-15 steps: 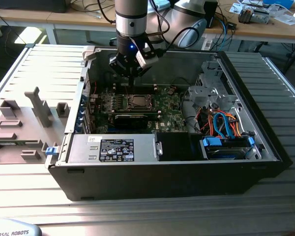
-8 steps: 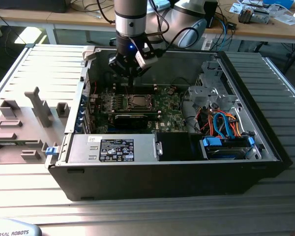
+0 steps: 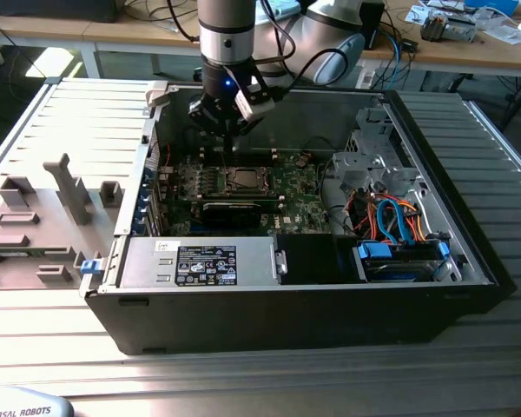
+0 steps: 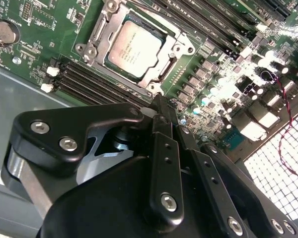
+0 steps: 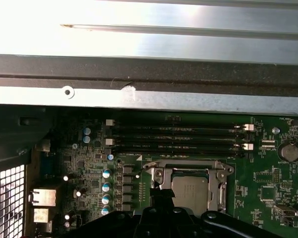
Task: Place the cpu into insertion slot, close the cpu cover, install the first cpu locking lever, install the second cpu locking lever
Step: 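Install the first cpu locking lever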
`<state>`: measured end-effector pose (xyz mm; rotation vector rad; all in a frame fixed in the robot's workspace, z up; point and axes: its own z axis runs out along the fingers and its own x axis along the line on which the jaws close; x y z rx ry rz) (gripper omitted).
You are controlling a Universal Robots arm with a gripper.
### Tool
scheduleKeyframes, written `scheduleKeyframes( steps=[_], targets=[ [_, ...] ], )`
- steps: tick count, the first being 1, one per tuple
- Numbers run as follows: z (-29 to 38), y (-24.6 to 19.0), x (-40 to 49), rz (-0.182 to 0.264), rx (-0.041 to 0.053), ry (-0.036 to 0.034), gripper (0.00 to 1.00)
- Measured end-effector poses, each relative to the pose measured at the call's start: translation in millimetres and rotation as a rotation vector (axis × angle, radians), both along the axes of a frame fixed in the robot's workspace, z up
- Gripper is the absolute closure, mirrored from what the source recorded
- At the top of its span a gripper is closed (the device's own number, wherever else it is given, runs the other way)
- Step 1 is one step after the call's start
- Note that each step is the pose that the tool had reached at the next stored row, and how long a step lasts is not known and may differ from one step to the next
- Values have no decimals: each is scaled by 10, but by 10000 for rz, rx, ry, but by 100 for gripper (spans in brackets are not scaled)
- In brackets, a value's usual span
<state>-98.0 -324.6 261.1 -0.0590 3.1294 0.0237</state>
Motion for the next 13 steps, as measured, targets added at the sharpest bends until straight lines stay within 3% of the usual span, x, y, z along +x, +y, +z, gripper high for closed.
scheduleKeyframes(
  steps=[13],
  targets=[
    [-4, 0, -54, 1, 0, 0, 89]
  ],
)
